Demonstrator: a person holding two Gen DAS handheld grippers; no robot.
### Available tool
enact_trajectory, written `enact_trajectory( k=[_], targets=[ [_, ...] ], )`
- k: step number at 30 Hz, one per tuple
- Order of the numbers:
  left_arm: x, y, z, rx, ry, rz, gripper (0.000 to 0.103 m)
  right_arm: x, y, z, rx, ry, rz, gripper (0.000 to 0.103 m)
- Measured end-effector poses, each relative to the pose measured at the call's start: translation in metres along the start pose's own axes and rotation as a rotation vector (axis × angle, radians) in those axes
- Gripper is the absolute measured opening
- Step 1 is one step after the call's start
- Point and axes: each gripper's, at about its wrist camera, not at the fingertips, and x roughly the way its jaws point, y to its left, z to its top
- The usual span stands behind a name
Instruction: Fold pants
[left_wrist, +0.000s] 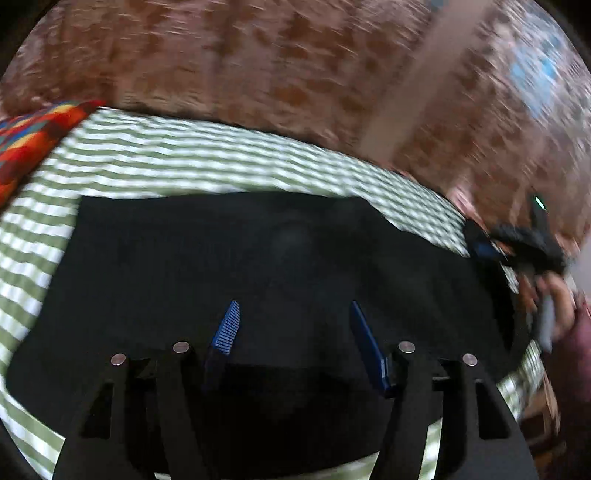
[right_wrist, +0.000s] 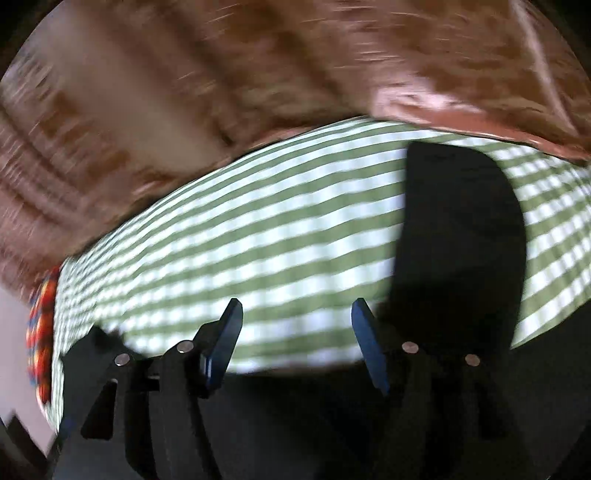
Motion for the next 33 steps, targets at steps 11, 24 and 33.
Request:
enact_trajectory(
  k=[11,24,33],
  targets=[
    [0.028,-0.056,-0.028,0.137,0.068,-0.064,0.062,0.035,-0.066,0.043,0.076,0.040,-0.229,0.066],
    [0.012,-0.089,-0.028,0.215,0.033,-0.176,0.063,-0.055,-0.090,0.026,0.063,-0.106,-0.147,0.010],
    [0.024,-0.171,-0.060,0.482,0.109,-0.348,0.065,-0.161,-0.190,-0.054,0.350,-0.264,0.037,0.010]
  ],
)
